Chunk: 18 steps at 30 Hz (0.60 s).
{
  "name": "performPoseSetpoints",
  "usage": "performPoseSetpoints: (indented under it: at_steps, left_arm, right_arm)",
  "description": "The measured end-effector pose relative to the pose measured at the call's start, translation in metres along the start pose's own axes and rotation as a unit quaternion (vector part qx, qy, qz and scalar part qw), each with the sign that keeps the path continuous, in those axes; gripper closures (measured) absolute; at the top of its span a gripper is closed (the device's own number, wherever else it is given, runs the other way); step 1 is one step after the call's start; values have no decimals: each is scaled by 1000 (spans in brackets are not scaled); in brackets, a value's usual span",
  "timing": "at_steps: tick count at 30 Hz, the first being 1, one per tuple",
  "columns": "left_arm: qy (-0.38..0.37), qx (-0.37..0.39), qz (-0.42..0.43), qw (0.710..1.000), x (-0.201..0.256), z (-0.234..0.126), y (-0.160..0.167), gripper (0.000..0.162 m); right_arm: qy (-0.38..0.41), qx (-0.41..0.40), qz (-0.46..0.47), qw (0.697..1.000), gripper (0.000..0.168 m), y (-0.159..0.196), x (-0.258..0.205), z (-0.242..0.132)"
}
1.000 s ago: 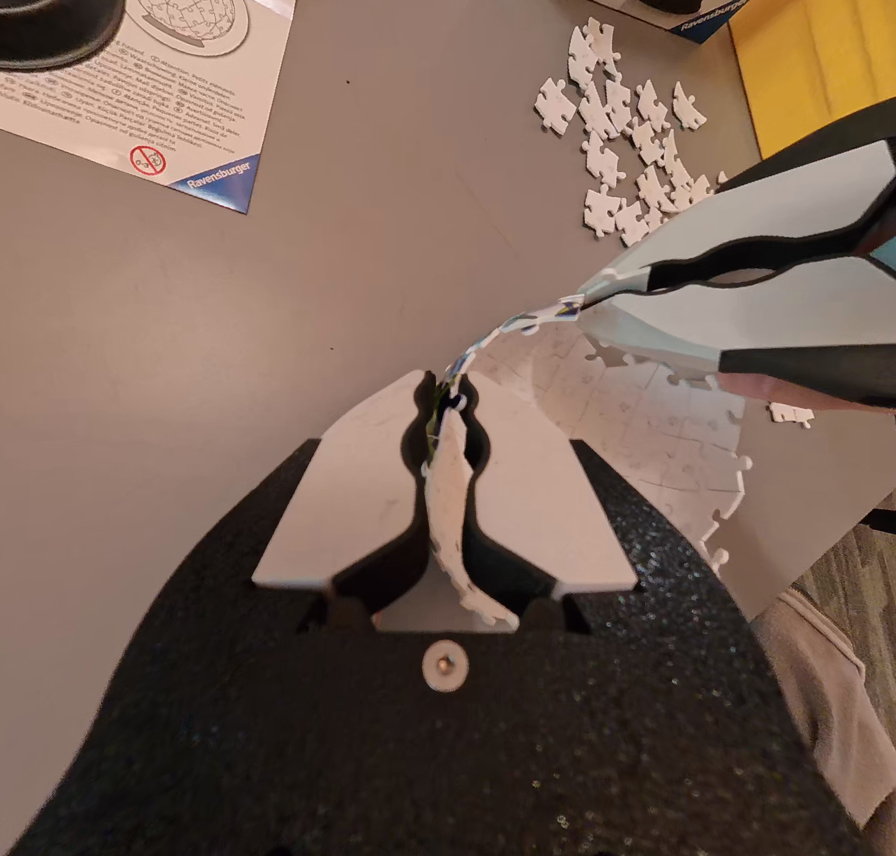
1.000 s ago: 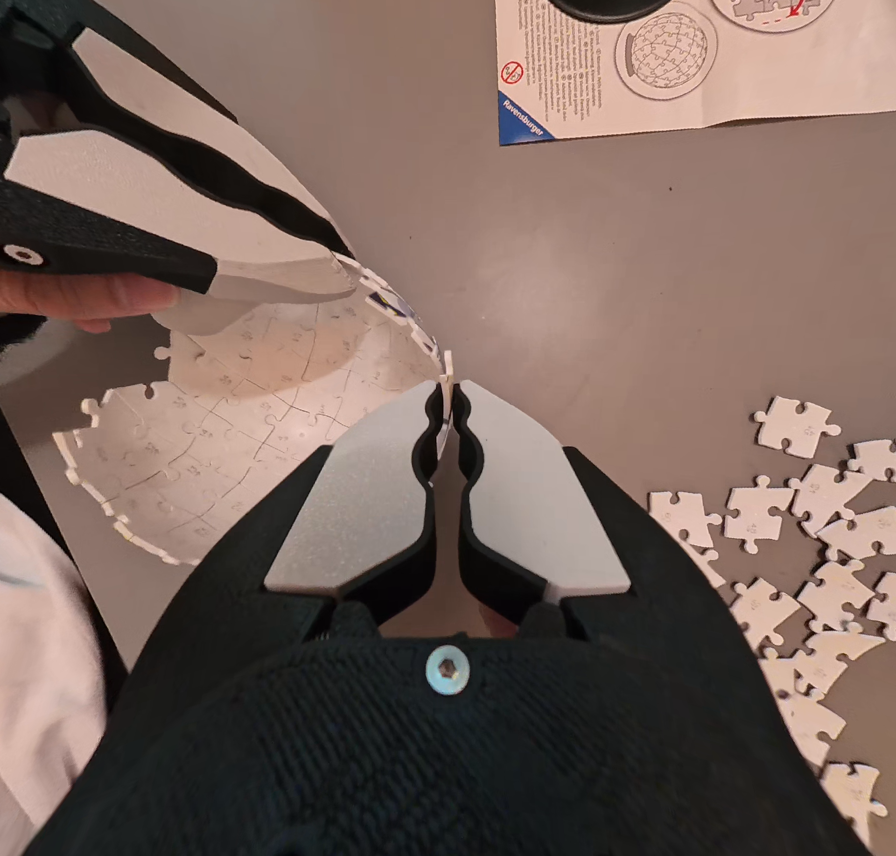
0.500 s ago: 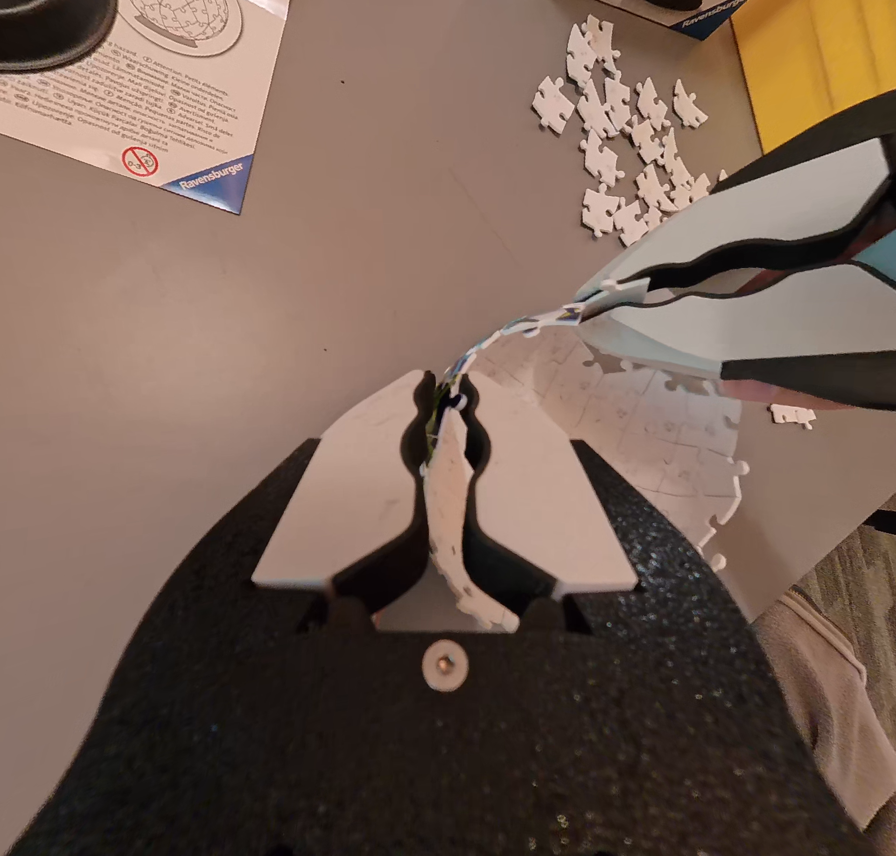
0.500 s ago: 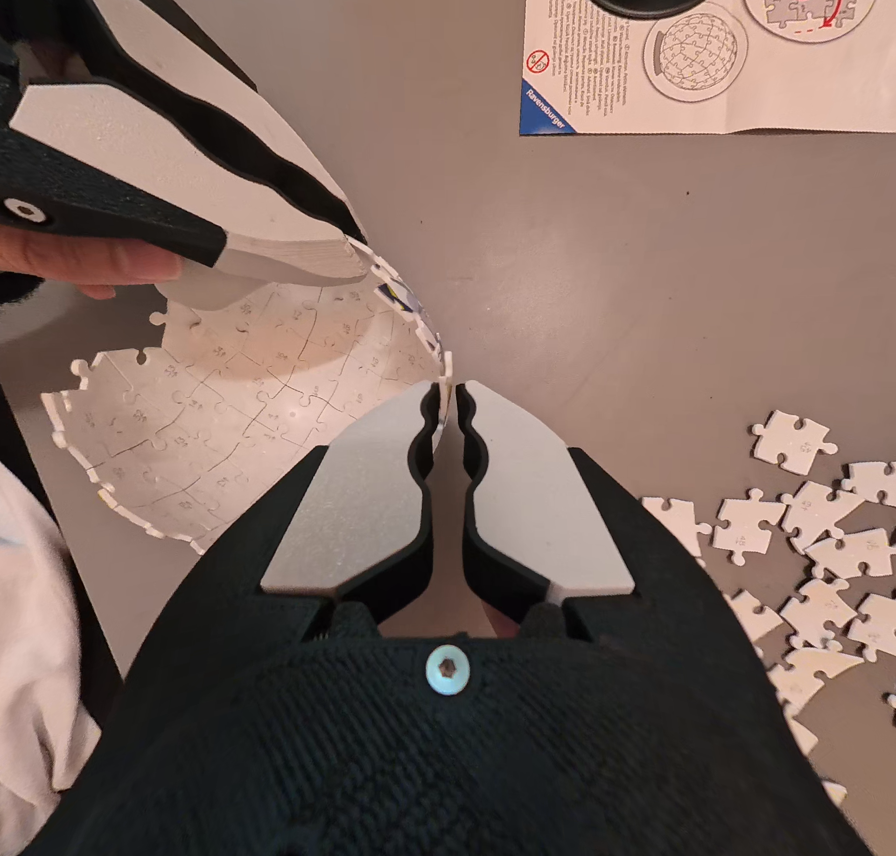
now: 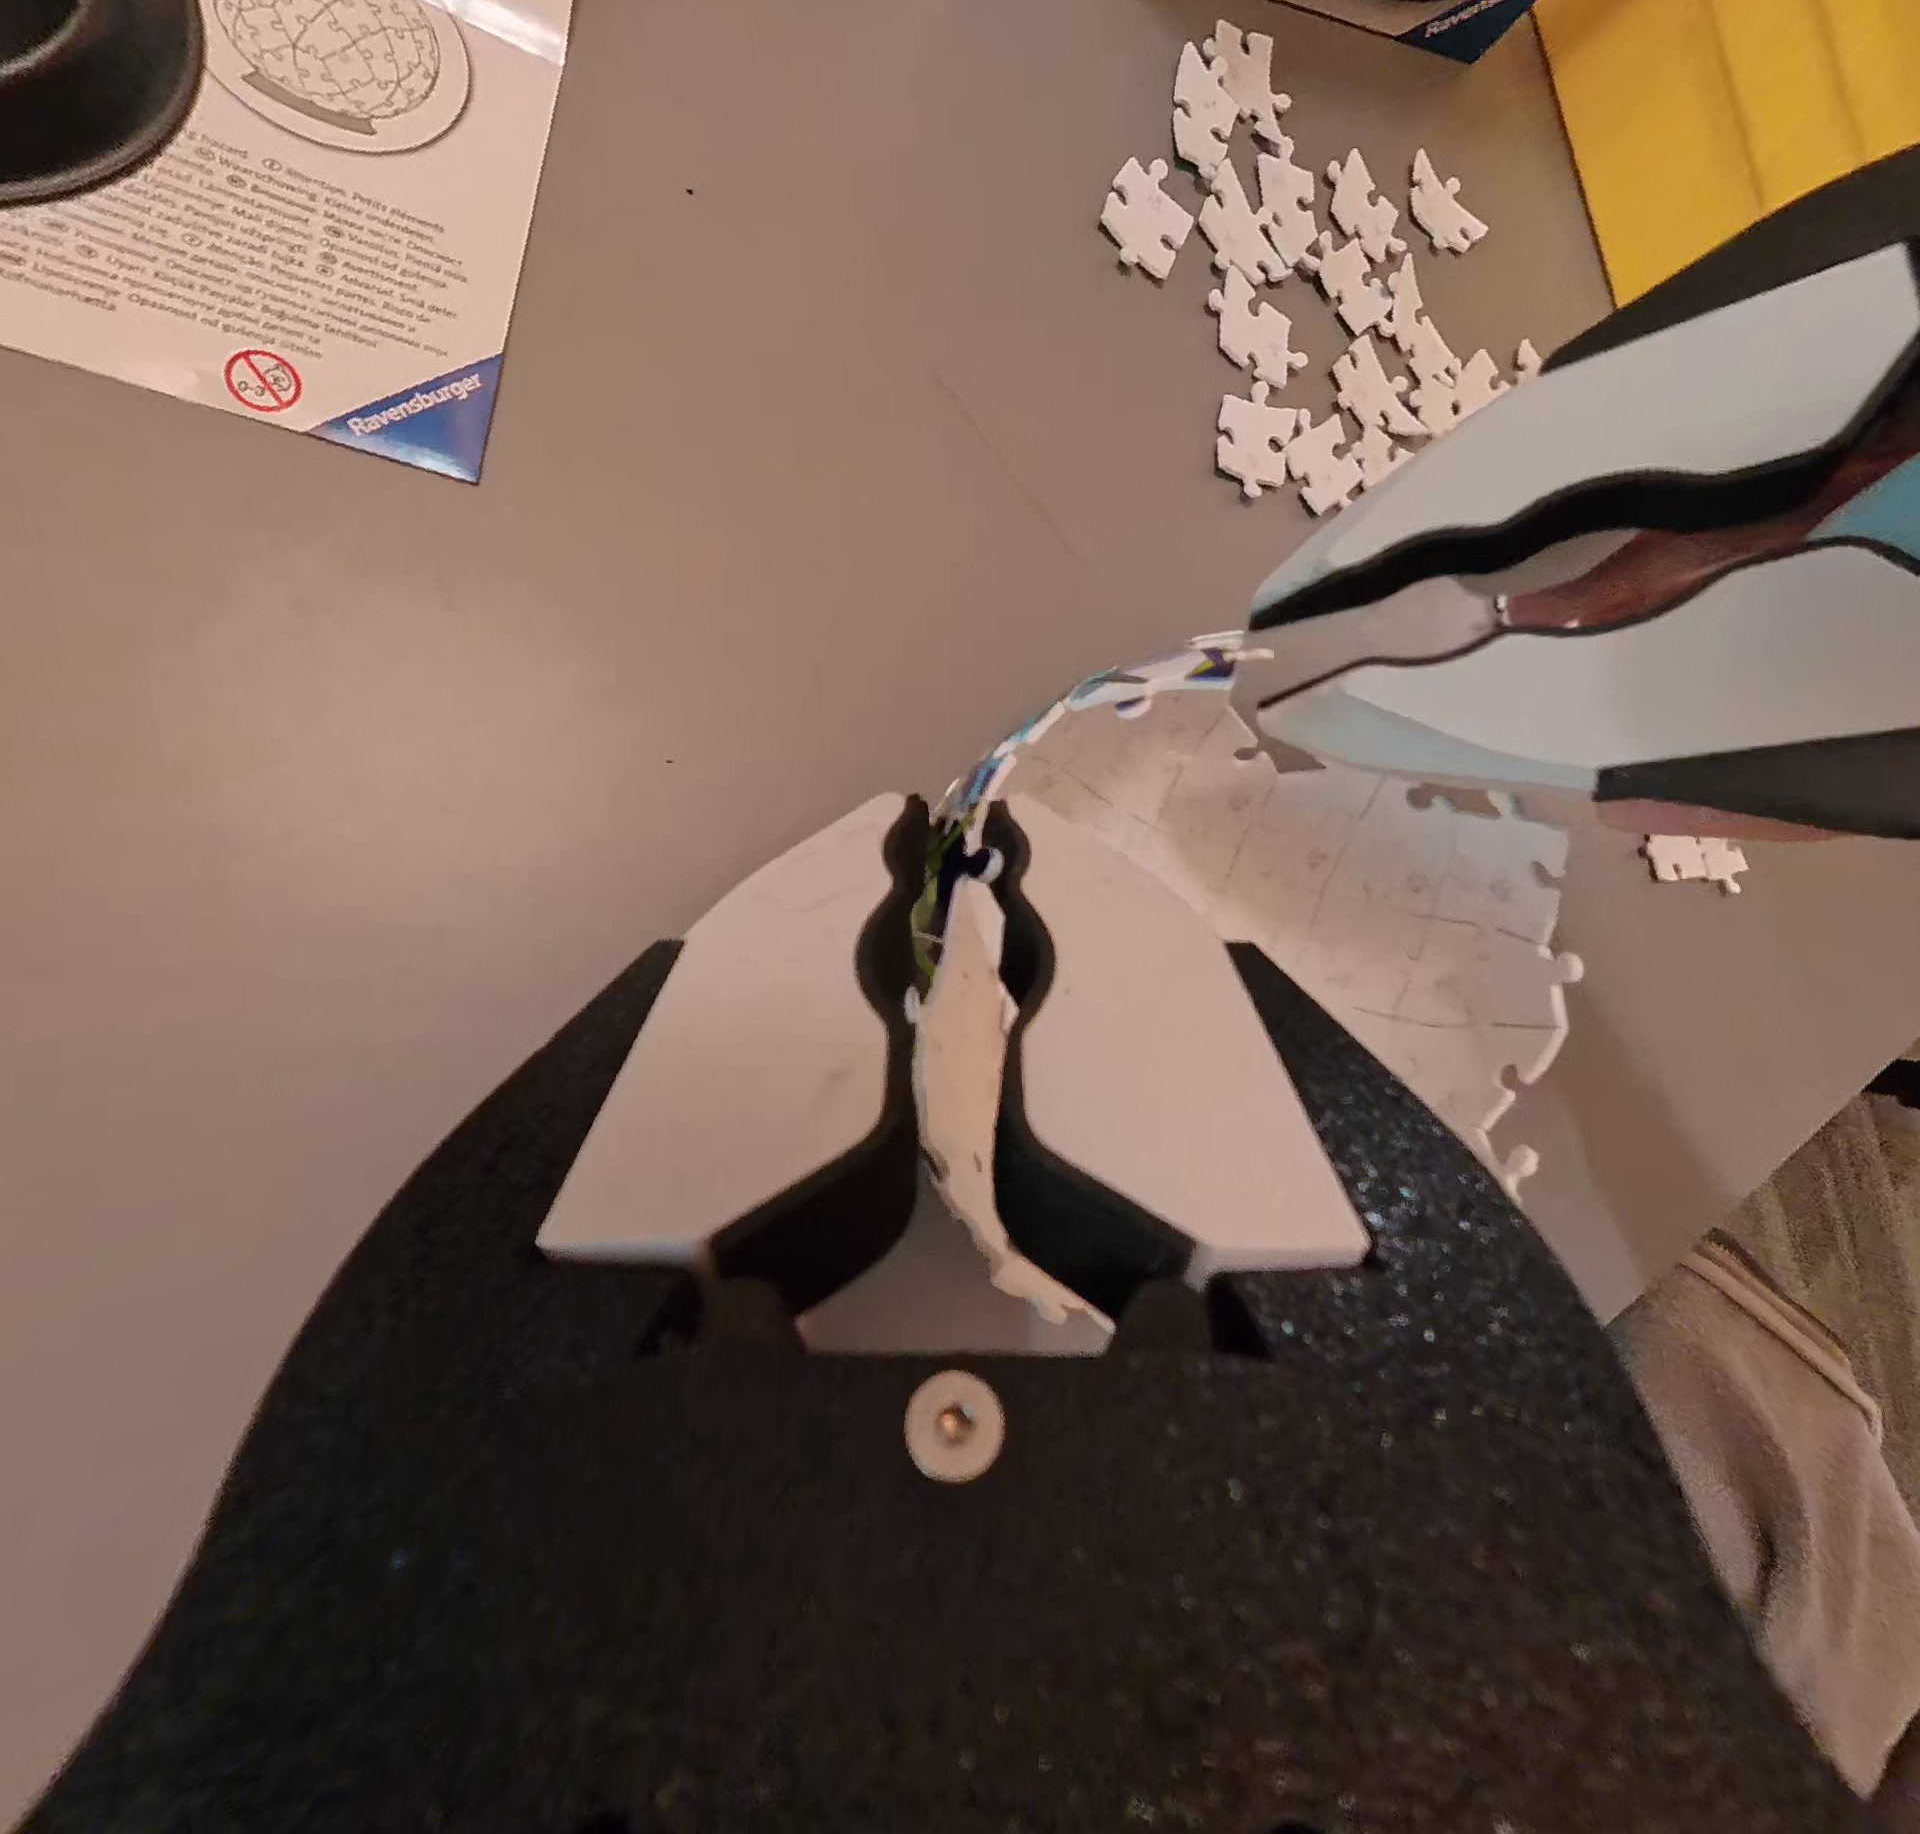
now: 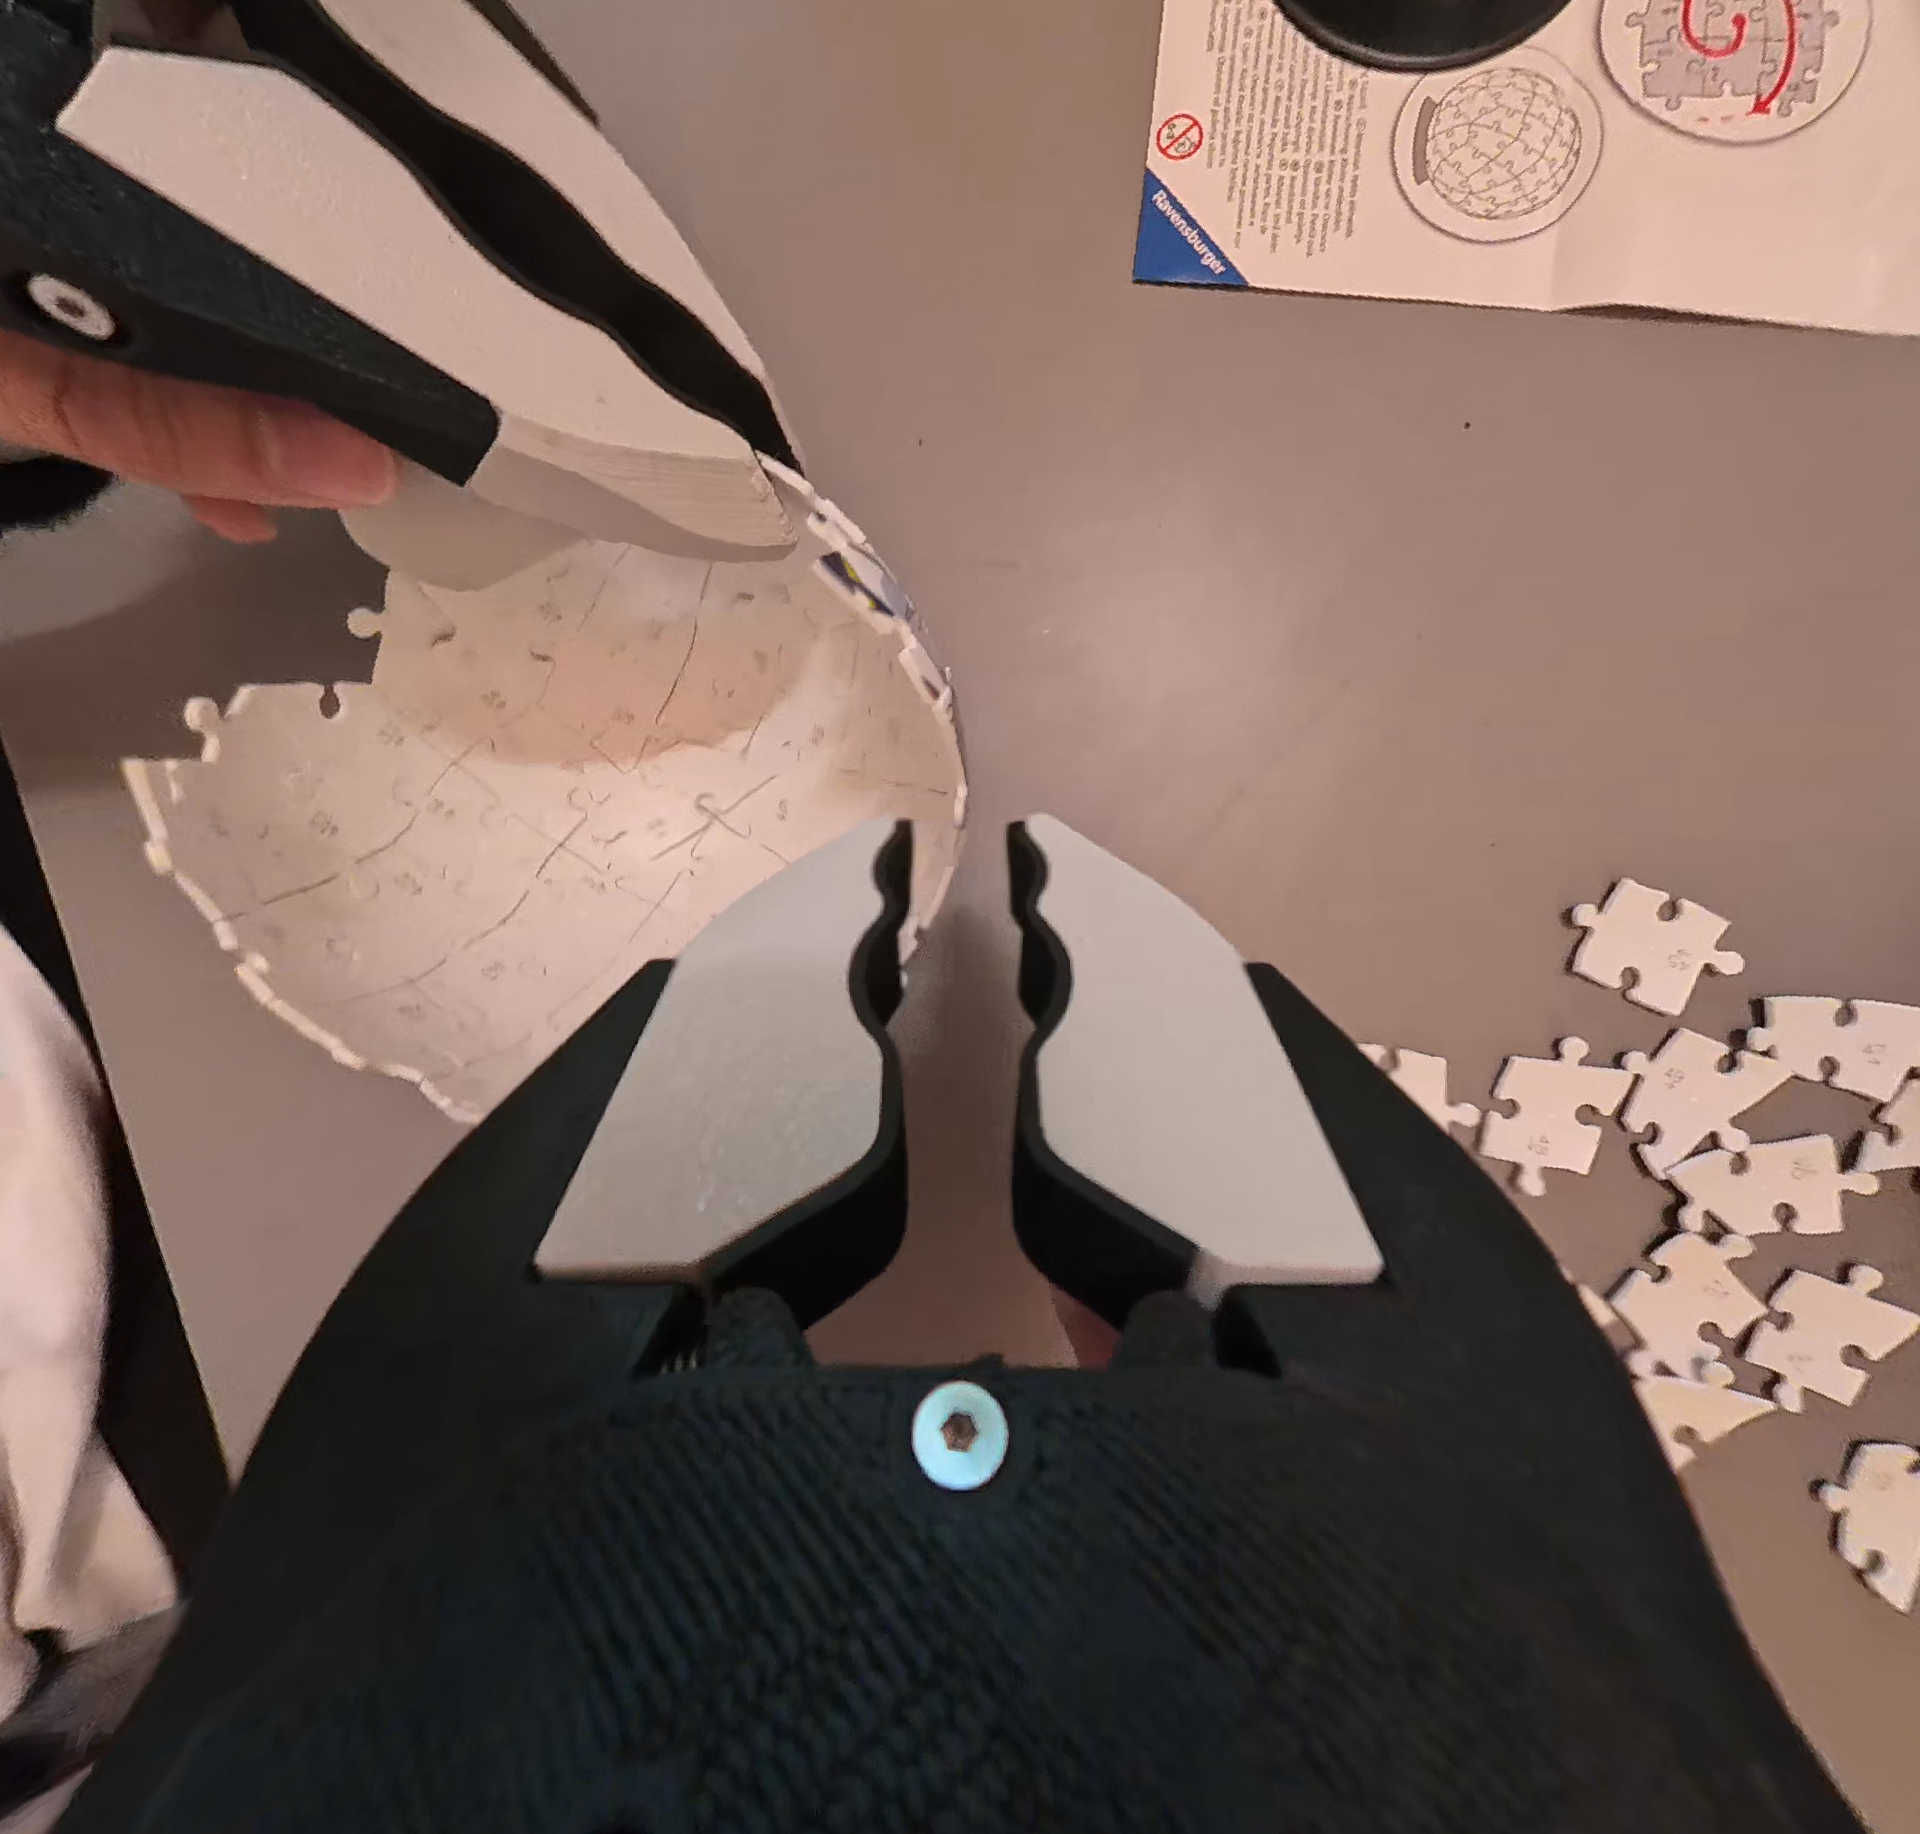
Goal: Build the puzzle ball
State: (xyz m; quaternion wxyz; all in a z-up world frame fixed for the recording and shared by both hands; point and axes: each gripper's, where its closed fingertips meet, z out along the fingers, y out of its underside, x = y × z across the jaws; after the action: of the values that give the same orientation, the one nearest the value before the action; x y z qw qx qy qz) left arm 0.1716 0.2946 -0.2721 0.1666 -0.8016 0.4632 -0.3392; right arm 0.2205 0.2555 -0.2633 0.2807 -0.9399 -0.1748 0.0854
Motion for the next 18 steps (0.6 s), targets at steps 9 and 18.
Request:
performPoseSetpoints:
  at_steps: [9, 18]
  left_arm:
    - [1, -12, 174, 985, 15, -3, -6, 153]
    - [-29, -40, 355, 934, 39, -3, -19, 152]
  right_arm:
    - [-8, 146, 2, 989, 134, -4, -6, -28]
    - [-67, 194, 56, 977, 111, 31, -15, -18]
